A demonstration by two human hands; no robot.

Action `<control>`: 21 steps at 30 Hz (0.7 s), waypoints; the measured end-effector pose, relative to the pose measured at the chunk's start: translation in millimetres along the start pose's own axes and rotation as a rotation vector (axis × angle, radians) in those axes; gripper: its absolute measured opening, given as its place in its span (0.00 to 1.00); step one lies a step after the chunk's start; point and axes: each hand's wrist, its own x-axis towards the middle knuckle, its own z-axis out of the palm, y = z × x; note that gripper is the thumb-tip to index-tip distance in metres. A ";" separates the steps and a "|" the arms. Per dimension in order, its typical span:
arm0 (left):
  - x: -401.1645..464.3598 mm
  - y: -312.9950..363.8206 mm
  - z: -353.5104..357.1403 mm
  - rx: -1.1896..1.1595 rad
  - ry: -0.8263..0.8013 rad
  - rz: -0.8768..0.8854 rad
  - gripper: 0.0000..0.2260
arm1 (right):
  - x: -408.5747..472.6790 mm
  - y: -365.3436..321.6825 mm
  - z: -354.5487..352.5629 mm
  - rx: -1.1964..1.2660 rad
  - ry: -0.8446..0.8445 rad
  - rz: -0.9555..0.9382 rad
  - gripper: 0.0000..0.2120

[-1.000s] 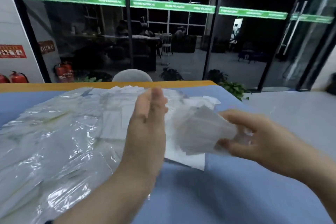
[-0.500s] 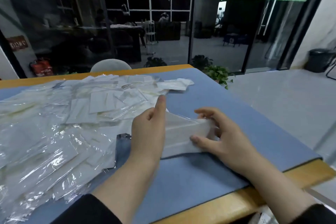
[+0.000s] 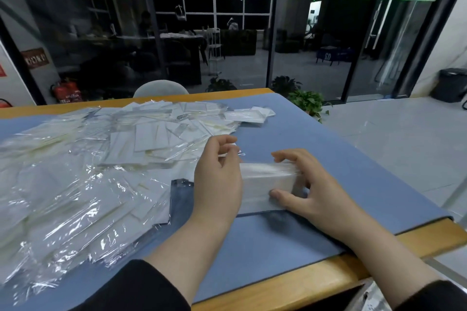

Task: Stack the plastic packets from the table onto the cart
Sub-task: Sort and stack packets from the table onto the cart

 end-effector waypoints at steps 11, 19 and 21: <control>-3.0 -8.2 3.3 0.158 -0.213 0.049 0.08 | 0.2 -5.3 1.1 -0.011 -0.042 0.115 0.21; -4.6 34.7 -43.9 -0.172 -0.080 -0.180 0.35 | 20.3 -48.7 -0.1 0.585 0.291 0.219 0.11; -5.5 34.7 -57.1 -0.263 -0.154 -0.258 0.29 | 31.7 -67.5 16.3 0.681 0.242 0.217 0.11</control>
